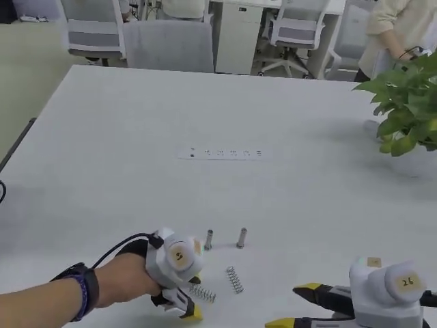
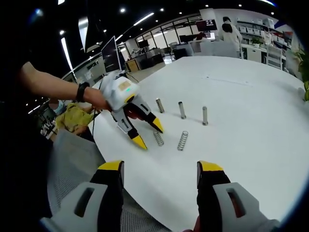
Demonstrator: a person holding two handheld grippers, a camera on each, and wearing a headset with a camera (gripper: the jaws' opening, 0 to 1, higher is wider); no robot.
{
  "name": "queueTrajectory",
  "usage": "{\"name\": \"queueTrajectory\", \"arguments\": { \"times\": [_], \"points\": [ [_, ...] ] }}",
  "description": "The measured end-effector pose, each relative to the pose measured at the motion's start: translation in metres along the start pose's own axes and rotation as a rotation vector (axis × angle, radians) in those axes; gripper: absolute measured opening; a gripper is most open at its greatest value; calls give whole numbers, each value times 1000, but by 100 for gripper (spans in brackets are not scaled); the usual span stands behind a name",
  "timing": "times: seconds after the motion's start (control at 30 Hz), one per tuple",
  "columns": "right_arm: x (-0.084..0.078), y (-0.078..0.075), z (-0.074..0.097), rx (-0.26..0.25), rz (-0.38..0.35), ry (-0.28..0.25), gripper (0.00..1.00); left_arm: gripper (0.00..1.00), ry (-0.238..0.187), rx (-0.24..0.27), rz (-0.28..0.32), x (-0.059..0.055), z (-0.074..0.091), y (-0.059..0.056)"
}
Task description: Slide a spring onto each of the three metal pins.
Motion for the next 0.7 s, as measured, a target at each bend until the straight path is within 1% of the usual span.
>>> {"name": "queueTrajectory", "arguments": {
  "times": [0.07,0.13,0.2,0.23,0.47,0.57,0.67,0.7],
  "points": [
    [1,0,-1,3,1,3,59,30,11,15,-14,-1,2,1],
    [2,1,-3,6,7,7,59,29,12,17,-14,-2,3,1],
    [3,2,-3,6,9,6,59,23,21,46,-32,-4,4,3],
    [3,1,-3,6,9,4,59,22,16,41,-11,-5,5,4],
    [3,2,-2,7,11,3,58,7,6,70,25,-11,7,3],
    [2,2,-2,7,8,0,58,4,-5,82,50,-13,9,2],
    [2,3,-4,11,6,1,58,4,-20,89,80,-15,9,2],
    [2,4,-4,12,8,3,58,4,-21,91,82,-15,9,2]
  ]
}}
Point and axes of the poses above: the centre of the closed fingertips' face, and the gripper's own axes: z roughly backward along the fingers, y roughly to its left, x roughly out of its top, the point moved 9 cm from there along z, roughly backward along the fingers, and after that the axes turned 6 degrees about z, right-handed, at the moved point
